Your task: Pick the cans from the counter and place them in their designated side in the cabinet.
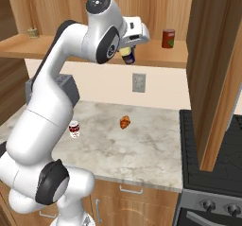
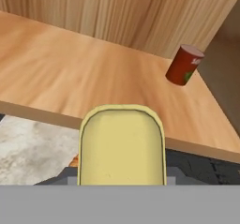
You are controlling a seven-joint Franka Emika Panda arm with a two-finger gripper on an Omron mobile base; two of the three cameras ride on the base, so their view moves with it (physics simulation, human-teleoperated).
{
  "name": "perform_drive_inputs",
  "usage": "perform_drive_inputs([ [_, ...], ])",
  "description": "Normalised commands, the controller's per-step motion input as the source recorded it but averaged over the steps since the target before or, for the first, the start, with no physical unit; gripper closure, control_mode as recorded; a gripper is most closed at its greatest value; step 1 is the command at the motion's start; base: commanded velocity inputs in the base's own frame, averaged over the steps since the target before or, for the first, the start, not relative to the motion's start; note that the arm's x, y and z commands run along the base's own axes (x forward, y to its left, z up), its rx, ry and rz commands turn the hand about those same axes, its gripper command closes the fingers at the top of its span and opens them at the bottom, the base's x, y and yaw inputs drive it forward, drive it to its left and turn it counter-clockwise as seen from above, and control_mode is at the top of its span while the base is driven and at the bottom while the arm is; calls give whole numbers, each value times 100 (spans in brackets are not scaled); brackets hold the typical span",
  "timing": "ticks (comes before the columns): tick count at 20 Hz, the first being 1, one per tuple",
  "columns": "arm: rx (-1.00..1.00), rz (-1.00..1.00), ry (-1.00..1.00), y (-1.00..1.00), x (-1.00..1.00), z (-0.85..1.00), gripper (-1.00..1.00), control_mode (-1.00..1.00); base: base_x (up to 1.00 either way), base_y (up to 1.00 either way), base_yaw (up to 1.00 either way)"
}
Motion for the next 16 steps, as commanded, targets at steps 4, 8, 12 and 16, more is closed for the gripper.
perform_drive_inputs([
  [4,0,0,0,0,23,0,100,-100,0,0,0],
  [8,0,0,0,-1,25,0,100,-100,0,0,0],
  [12,0,0,0,-4,26,0,100,-100,0,0,0],
  [16,0,0,0,-4,28,0,100,-100,0,0,0],
])
